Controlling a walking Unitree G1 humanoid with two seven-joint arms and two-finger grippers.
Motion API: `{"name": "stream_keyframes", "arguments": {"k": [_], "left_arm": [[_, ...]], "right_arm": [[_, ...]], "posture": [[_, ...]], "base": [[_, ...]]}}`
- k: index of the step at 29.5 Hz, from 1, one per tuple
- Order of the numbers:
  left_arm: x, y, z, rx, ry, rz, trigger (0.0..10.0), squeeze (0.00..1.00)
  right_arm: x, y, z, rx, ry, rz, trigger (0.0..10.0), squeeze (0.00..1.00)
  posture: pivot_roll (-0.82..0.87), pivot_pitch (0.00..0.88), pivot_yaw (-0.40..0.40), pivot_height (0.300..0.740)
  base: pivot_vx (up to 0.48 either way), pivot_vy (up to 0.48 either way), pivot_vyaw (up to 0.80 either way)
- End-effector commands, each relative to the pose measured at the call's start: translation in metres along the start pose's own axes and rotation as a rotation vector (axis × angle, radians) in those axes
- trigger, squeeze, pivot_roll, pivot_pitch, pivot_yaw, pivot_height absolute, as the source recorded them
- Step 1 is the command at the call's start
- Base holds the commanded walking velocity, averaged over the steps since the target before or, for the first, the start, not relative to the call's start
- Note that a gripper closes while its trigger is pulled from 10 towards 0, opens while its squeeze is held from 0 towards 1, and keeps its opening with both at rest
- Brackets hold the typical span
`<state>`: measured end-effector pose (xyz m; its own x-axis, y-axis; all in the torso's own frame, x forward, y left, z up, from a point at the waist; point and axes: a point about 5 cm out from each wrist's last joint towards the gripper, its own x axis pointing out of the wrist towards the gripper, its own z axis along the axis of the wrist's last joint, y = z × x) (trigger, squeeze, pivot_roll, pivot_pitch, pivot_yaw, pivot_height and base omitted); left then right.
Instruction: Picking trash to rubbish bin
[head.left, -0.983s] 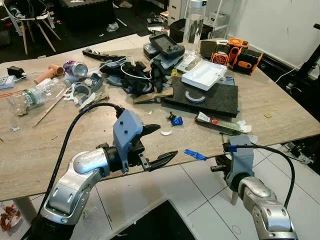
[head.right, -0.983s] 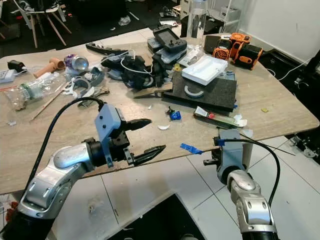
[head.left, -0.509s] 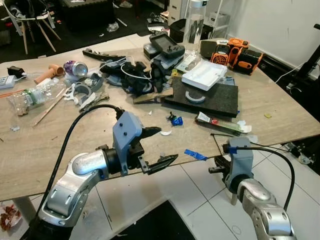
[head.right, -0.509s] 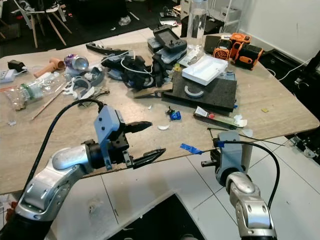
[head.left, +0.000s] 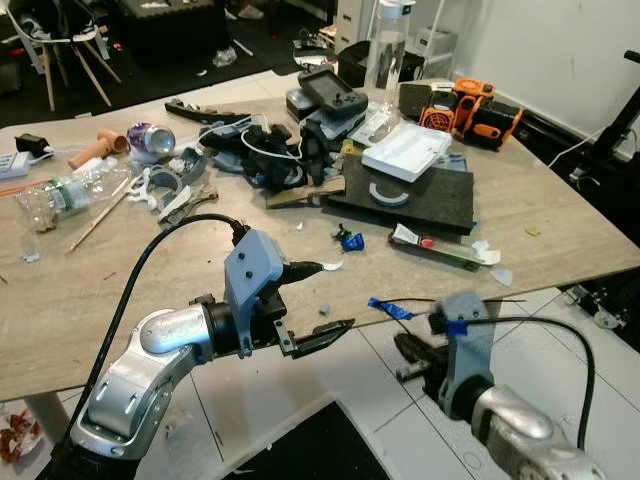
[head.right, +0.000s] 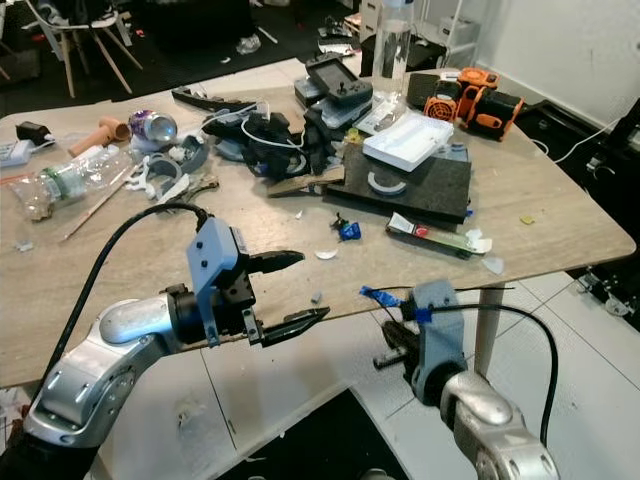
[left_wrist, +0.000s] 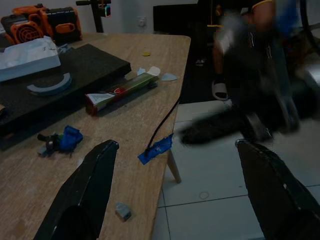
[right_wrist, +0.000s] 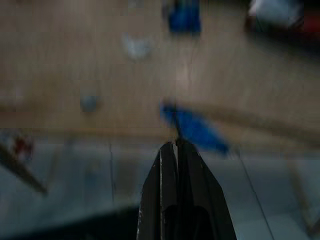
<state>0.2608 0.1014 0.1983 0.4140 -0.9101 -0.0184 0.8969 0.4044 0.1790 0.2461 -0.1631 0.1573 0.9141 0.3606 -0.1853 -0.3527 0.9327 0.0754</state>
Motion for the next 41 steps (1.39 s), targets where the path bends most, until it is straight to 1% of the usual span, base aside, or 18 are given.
{"name": "stream_keyframes", "arguments": {"k": [1, 3, 6, 7, 8, 10, 15, 17, 18, 19, 20, 21, 22, 25, 31, 33, 37, 41], "left_arm": [[-0.003, 0.002, -0.004, -0.003, 0.025, 0.003, 10.0, 0.00], [-0.005, 0.007, -0.005, 0.005, 0.029, 0.038, 10.0, 0.00], [-0.006, 0.012, -0.005, 0.008, 0.022, 0.081, 10.0, 0.00], [-0.006, 0.012, -0.005, 0.008, 0.022, 0.081, 10.0, 0.00], [-0.008, 0.018, -0.005, 0.011, 0.012, 0.128, 10.0, 0.00], [-0.011, 0.026, -0.004, 0.024, 0.004, 0.202, 10.0, 0.00], [-0.011, 0.030, -0.003, 0.025, -0.005, 0.237, 10.0, 0.00], [-0.010, 0.029, -0.003, 0.027, -0.004, 0.231, 10.0, 0.00], [-0.009, 0.027, -0.004, 0.031, 0.004, 0.224, 10.0, 0.00], [-0.009, 0.027, -0.005, 0.032, 0.006, 0.223, 10.0, 0.00], [-0.008, 0.026, -0.006, 0.031, 0.013, 0.221, 10.0, 0.00], [-0.008, 0.026, -0.006, 0.031, 0.013, 0.221, 10.0, 0.00], [-0.007, 0.025, -0.007, 0.031, 0.020, 0.215, 10.0, 0.00], [-0.007, 0.024, -0.008, 0.032, 0.022, 0.211, 10.0, 0.00], [-0.005, 0.026, -0.007, 0.044, 0.018, 0.235, 10.0, 0.00], [-0.003, 0.030, -0.006, 0.057, 0.009, 0.263, 10.0, 0.00], [-0.002, 0.033, -0.003, 0.080, 0.000, 0.291, 10.0, 0.00], [-0.003, 0.037, -0.001, 0.102, -0.007, 0.326, 10.0, 0.00]], "right_arm": [[0.000, 0.003, 0.026, 0.027, -0.089, 0.032, 0.0, 0.00], [0.000, 0.008, 0.045, 0.020, -0.148, 0.074, 0.0, 0.00], [-0.001, 0.011, 0.059, -0.009, -0.197, 0.100, 0.0, 0.00], [-0.001, 0.011, 0.059, -0.009, -0.197, 0.100, 0.0, 0.00], [-0.001, 0.013, 0.076, -0.027, -0.260, 0.112, 0.0, 0.00], [0.000, 0.013, 0.092, -0.043, -0.326, 0.116, 0.0, 0.00], [0.001, 0.010, 0.097, -0.039, -0.329, 0.112, 0.0, 0.00], [0.004, 0.007, 0.090, -0.045, -0.284, 0.096, 0.0, 0.00], [0.007, 0.005, 0.078, -0.080, -0.226, 0.060, 0.0, 0.00], [0.008, 0.004, 0.075, -0.089, -0.213, 0.052, 0.0, 0.00], [0.010, 0.001, 0.068, -0.112, -0.186, 0.020, 10.0, 0.06], [0.010, 0.001, 0.068, -0.112, -0.186, 0.020, 10.0, 0.06], [0.014, -0.006, 0.057, -0.147, -0.146, -0.032, 10.0, 1.00], [0.015, -0.008, 0.053, -0.160, -0.132, -0.052, 10.0, 1.00], [0.023, -0.018, 0.038, -0.118, -0.157, -0.077, 10.0, 1.00], [0.028, -0.023, 0.028, -0.143, -0.156, -0.078, 10.0, 1.00], [0.037, -0.033, 0.020, -0.126, -0.165, -0.102, 10.0, 1.00], [0.045, -0.038, 0.013, -0.171, -0.148, -0.108, 10.0, 1.00]], "posture": [[0.00, 0.135, 0.053, 0.740], [0.00, 0.136, 0.051, 0.740], [0.00, 0.136, 0.051, 0.740], [0.00, 0.136, 0.051, 0.740], [0.00, 0.138, 0.047, 0.740], [-0.01, 0.139, 0.043, 0.740], [-0.01, 0.137, 0.038, 0.740], [-0.01, 0.139, 0.038, 0.740], [-0.01, 0.140, 0.037, 0.740], [-0.01, 0.140, 0.037, 0.740], [-0.01, 0.142, 0.038, 0.740], [-0.01, 0.142, 0.038, 0.740], [0.00, 0.145, 0.038, 0.740], [0.00, 0.146, 0.038, 0.740], [-0.01, 0.153, 0.041, 0.740], [0.00, 0.156, 0.041, 0.740], [0.00, 0.165, 0.043, 0.740], [0.00, 0.176, 0.049, 0.740]], "base": [[0.000, 0.000, 0.00], [0.000, 0.000, 0.00], [0.000, 0.000, 0.00], [0.000, 0.000, 0.00], [0.000, 0.000, 0.00], [0.000, 0.000, 0.00], [0.000, 0.000, 0.00], [0.000, 0.000, 0.00], [0.000, 0.000, 0.00], [0.000, 0.000, 0.00], [0.000, 0.000, 0.00], [0.000, 0.000, 0.00], [0.000, 0.000, 0.00], [0.000, 0.000, 0.00], [0.000, 0.000, 0.00], [0.000, 0.000, 0.00], [0.000, 0.000, 0.00], [0.000, 0.000, 0.00]]}}
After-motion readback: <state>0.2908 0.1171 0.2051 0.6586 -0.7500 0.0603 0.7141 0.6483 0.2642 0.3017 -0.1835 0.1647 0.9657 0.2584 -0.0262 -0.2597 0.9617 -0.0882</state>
